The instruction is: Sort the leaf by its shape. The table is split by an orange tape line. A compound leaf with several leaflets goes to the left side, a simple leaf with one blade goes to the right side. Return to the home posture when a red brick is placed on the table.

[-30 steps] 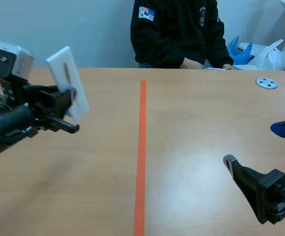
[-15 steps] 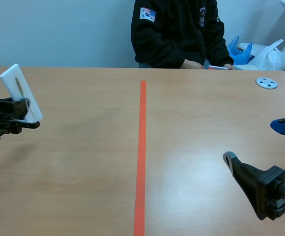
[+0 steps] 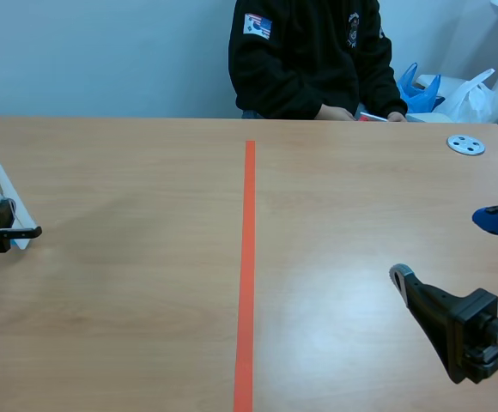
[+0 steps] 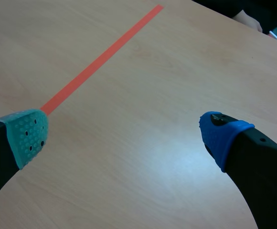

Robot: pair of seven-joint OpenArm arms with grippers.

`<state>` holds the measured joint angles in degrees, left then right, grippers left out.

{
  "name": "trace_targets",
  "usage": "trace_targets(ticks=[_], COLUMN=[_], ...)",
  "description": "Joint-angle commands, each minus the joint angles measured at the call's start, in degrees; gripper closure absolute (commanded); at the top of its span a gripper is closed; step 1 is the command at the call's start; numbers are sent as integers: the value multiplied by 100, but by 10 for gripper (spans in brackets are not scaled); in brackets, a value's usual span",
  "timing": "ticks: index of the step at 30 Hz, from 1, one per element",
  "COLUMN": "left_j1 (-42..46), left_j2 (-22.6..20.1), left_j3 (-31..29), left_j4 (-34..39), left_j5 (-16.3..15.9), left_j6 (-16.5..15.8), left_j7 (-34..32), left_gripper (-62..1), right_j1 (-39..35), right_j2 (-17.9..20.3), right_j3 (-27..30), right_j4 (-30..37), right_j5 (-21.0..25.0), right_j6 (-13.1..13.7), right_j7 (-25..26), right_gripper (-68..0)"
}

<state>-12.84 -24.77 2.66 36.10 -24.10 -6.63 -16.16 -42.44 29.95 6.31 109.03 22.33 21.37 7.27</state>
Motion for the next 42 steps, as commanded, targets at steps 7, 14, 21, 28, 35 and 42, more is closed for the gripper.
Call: trace_targets(ticks=[7, 14, 21, 28, 35, 42], left_j1=[-76, -63, -28, 232, 868, 1853], left_j2=[-35, -37, -72, -352, -793, -955], left_j3=[-9, -9, -11, -11, -146, -411], left_j4=[-66, -63, 13, 710, 1862, 3329], left_j5=[-37, -37, -42, -42, -42, -63], left_j6=[-55, -63, -356, -579, -597, -1005], left_j7=[-94, -98, -474, -455, -323, -83], left_gripper=[-61, -269, -623, -623, -623, -623], right_j1=[55, 55, 55, 52, 52, 52], right_j2=[0, 0, 0, 0, -2, 0], right_j3=[48, 48, 48, 48, 48, 48], right_j4=[105, 105, 105, 105, 105, 105], right_j5=[39, 39, 39, 39, 39, 39], right_j6=[-39, -39, -39, -39, -39, -39], right_j7=[83, 83, 79, 74, 79, 79], right_gripper=[-679, -679, -679, -679, -679, -679])
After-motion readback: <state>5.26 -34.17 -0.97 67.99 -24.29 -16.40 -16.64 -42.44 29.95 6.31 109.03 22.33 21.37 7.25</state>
